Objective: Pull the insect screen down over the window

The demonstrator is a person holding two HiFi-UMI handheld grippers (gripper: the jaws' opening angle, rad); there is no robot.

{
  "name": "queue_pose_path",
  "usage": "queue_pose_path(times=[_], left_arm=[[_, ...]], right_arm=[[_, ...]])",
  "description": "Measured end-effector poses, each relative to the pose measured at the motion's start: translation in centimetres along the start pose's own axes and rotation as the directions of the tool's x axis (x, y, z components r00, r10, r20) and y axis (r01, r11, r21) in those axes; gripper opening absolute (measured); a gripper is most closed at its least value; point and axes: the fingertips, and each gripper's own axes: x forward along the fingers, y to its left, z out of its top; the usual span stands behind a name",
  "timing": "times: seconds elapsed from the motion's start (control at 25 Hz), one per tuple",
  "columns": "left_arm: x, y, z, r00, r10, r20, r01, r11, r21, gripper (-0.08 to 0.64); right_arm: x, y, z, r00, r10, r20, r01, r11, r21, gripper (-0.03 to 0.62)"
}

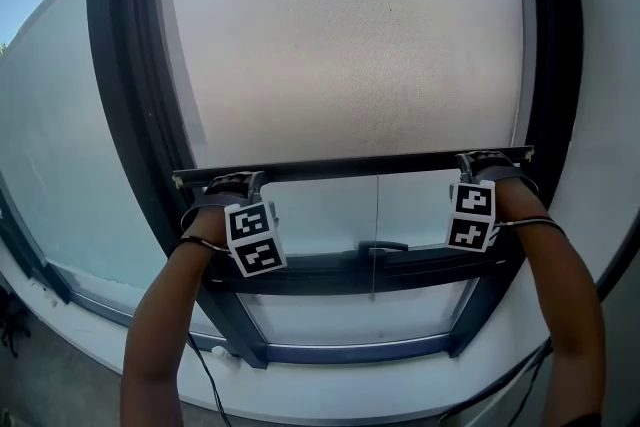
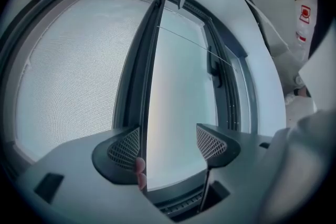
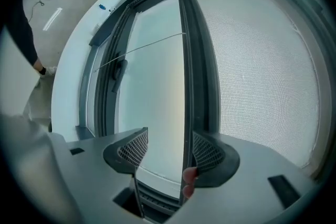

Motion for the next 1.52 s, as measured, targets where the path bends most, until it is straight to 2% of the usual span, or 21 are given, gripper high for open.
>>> queue_pose_path(times=[0.16,0.32,0.56,0.72,0.88,1.16,1.4,1.52], left_arm=[[0.1,-0.6,-0.3,0.999,0.019,-0.029,-0.018,0.999,0.03,0.339],[0.2,-1.0,-0.2,1.0,0.014,-0.027,-0.014,1.0,0.027,0.339],[1.9,-4.9,-0.3,0.997,-0.077,-0.027,0.078,0.997,0.018,0.339],[2.9,-7.5,-0.4,0.996,-0.082,-0.038,0.082,0.996,0.018,0.339],[3.1,-7.8,-0.4,0.996,-0.071,-0.054,0.071,0.997,0.013,0.339],[4.8,-12.3,-0.6,0.982,-0.18,-0.05,0.181,0.983,0.008,0.339],[5.7,-14.3,-0.8,0.98,-0.194,-0.052,0.194,0.981,-0.008,0.339],[6.0,-15.2,-0.8,0.973,-0.225,-0.053,0.224,0.974,-0.022,0.339]], right_arm=[[0.1,0.5,0.1,1.0,0.005,-0.004,-0.005,1.0,-0.001,0.27],[0.1,0.9,0.0,1.0,0.007,-0.001,-0.007,1.0,0.003,0.27],[1.7,4.8,0.2,0.997,0.075,0.006,-0.075,0.997,-0.015,0.27],[2.6,7.3,0.5,0.995,0.097,0.028,-0.097,0.995,-0.011,0.27],[2.7,7.5,0.4,0.996,0.092,0.023,-0.091,0.996,-0.006,0.27],[4.4,12.3,0.7,0.984,0.178,0.012,-0.178,0.983,-0.038,0.27],[5.3,14.4,1.0,0.98,0.2,0.007,-0.2,0.979,-0.037,0.27],[5.6,15.2,1.0,0.976,0.218,0.005,-0.218,0.975,-0.04,0.27]])
